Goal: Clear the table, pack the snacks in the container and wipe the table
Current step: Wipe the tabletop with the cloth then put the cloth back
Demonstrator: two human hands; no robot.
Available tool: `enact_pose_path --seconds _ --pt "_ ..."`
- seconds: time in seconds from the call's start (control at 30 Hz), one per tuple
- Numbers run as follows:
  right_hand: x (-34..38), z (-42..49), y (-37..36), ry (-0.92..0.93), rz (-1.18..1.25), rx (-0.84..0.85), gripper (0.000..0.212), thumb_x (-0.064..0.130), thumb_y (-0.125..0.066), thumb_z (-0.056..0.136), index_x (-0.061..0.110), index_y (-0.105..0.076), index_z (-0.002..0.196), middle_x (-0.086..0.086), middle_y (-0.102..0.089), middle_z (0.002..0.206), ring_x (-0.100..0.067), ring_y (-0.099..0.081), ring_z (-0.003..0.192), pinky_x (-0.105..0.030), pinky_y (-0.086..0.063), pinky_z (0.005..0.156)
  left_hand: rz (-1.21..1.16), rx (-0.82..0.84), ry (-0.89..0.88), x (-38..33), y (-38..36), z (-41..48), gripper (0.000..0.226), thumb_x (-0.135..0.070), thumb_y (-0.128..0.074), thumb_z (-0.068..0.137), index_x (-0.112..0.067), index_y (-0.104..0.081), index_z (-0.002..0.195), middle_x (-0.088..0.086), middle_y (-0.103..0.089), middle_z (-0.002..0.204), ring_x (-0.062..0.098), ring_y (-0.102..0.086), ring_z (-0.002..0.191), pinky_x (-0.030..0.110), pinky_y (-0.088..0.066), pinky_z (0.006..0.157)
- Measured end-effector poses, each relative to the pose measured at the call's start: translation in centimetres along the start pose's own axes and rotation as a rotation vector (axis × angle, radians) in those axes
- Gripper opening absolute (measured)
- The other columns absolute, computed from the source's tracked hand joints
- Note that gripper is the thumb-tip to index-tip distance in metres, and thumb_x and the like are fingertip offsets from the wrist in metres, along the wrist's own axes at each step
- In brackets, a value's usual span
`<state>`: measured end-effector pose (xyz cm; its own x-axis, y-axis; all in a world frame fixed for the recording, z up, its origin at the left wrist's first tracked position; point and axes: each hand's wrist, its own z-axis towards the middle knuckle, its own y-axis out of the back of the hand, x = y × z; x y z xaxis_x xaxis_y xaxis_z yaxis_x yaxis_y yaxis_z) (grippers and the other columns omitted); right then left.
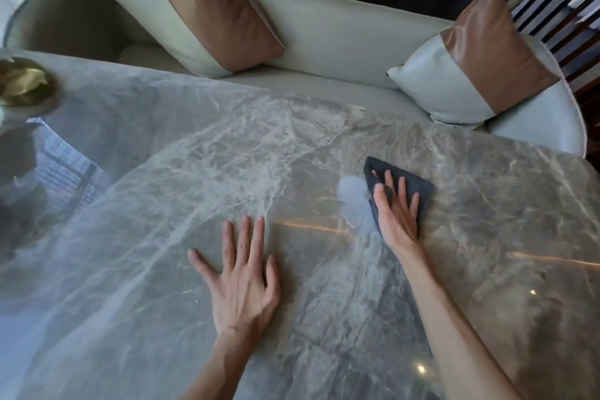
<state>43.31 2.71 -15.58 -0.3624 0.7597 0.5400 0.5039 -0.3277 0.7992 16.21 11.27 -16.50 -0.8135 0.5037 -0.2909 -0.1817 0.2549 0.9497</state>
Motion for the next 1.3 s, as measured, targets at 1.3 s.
enact_pose_path --seconds 1.3 --pt "4.0 -9.6 -7.3 0.15 -0.444 -0.159 0.058 0.065 -0.022 0.092 0.053 -0.011 0.147 -0.006 0.0 0.165 -0.027 0.0 0.152 -0.06 0.001 0.118 -0.107 -0.056 0.018 -0.2 -0.2 -0.3 0.066 -0.031 -0.027 0.093 -0.03 0.0 0.154 -0.015 -0.009 0.163 0.011 0.005 0.152 0.07 0.008 0.113"
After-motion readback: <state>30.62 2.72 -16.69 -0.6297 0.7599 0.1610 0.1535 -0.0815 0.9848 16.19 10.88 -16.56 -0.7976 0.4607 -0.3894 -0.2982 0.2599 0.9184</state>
